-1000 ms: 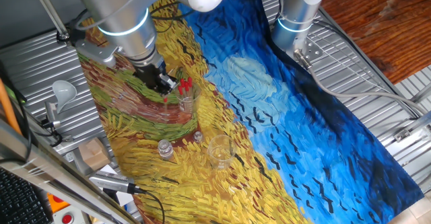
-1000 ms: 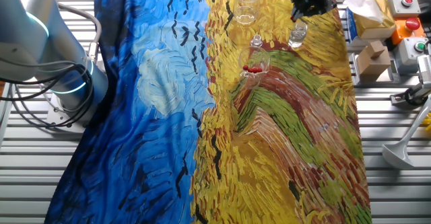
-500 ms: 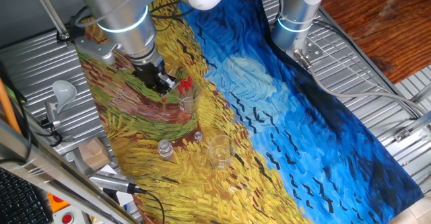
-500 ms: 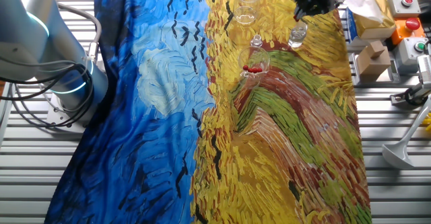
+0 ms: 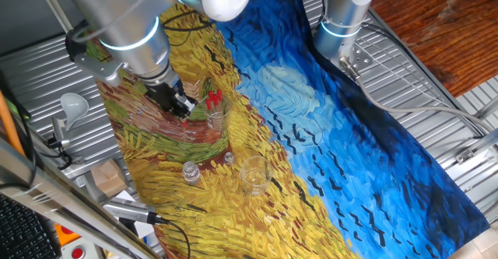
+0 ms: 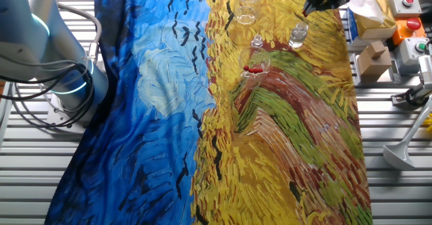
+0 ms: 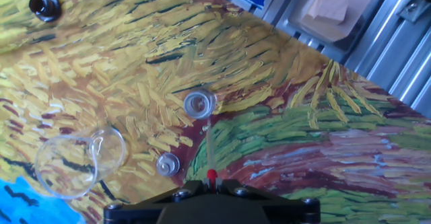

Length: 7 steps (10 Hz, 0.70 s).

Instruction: Transfer liquid using a dropper

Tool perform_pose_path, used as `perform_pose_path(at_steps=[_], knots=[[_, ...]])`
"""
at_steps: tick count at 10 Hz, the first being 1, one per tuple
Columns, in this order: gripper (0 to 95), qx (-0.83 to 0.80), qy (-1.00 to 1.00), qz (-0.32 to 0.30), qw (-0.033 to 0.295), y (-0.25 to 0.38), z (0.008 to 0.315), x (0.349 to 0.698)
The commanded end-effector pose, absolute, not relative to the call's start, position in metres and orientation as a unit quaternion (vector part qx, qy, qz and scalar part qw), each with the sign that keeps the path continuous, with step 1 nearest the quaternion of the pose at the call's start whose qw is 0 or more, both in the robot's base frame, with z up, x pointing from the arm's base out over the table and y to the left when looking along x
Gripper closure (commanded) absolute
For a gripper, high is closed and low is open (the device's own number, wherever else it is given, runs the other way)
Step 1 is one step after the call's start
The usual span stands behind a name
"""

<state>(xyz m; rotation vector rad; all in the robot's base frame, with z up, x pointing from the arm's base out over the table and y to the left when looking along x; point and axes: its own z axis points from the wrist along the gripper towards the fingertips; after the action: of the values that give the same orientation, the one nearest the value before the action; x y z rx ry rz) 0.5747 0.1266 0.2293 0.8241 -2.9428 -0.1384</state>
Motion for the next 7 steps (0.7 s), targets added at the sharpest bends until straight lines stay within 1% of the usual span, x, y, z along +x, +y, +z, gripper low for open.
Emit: perform_pose_path(at_steps=[1,7], knots=[[95.0,0.266,-0.962,-0.045,0.044,0.132,0.228,0.579],[95.0,0.256,-0.965,-0.044,0.042,0.144,0.217,0.582]])
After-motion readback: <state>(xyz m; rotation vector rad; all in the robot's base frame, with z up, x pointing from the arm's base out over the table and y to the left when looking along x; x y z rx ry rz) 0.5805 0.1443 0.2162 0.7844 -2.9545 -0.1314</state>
